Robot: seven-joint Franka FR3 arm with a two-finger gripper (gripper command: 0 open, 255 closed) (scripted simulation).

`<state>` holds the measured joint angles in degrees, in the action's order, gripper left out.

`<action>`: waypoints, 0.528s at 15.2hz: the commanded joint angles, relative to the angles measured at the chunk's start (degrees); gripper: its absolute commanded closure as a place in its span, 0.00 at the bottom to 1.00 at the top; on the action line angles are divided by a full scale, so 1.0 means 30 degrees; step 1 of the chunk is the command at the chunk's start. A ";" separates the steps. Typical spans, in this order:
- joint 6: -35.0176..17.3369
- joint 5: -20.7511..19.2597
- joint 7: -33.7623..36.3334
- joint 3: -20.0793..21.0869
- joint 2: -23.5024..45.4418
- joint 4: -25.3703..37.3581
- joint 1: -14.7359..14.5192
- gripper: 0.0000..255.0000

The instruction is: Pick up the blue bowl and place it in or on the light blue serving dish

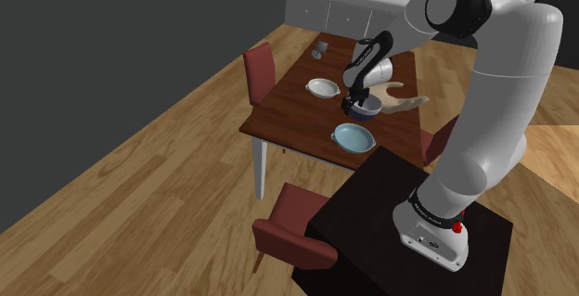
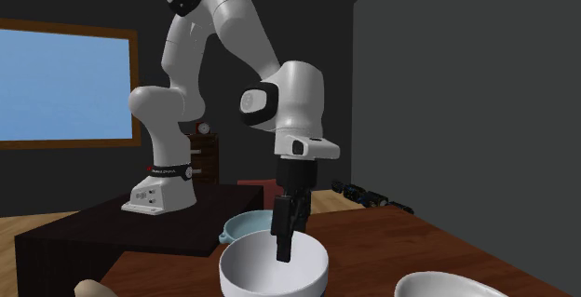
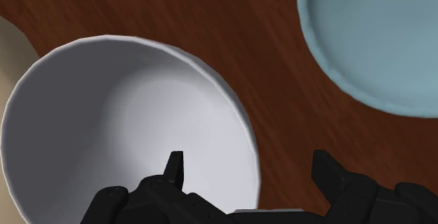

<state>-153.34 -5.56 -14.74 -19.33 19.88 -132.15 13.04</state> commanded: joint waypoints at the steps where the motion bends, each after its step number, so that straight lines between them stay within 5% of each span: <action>1: -0.0006 0.0003 -0.0002 0.0002 0.0008 0.0004 0.0002 0.00; 3: -0.0005 0.0002 -0.0001 0.0002 0.0006 0.0003 0.0002 0.00; 4: -0.0005 0.0002 -0.0001 0.0002 0.0006 0.0003 0.0002 1.00; 8: -0.0005 0.0002 -0.0001 0.0002 0.0006 0.0003 0.0002 1.00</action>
<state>-153.34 -5.55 -14.74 -19.33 19.81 -132.12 13.04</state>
